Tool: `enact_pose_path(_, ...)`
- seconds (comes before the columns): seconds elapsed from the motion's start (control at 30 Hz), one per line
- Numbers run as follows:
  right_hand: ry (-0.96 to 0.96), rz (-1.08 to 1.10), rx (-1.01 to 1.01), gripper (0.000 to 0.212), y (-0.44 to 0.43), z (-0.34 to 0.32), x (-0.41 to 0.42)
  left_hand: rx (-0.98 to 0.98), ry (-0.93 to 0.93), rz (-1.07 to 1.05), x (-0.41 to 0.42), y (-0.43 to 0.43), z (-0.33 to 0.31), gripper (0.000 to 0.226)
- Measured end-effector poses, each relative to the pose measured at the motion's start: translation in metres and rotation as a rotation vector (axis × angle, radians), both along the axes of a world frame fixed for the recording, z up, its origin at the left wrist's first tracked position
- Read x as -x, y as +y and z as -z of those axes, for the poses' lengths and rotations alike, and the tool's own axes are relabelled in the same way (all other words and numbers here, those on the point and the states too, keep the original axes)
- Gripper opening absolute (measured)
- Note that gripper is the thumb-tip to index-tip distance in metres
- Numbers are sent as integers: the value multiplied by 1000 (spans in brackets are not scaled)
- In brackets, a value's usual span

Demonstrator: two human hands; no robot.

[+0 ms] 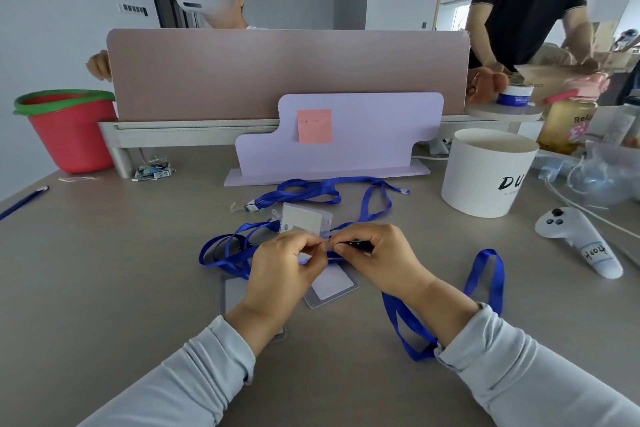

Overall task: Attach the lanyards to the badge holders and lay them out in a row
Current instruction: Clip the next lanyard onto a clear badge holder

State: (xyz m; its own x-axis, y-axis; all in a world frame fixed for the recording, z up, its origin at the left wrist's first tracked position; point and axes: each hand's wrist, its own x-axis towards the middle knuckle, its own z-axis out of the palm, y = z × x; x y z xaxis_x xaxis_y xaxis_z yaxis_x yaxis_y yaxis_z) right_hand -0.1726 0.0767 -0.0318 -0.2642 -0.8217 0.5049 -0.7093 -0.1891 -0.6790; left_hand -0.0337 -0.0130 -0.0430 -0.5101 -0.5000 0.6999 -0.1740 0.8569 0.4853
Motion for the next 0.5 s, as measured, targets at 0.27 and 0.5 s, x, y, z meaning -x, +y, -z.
enact_pose_path(0.27, -95, -6, 8, 15, 0, -2, -1, -202, 130, 51, -1, -4, -2, 8)
enact_pose_path(0.5, -223, -77, -76, 15, 4, -9, -1, -68, -3, 104, -5, -22, -1, 9)
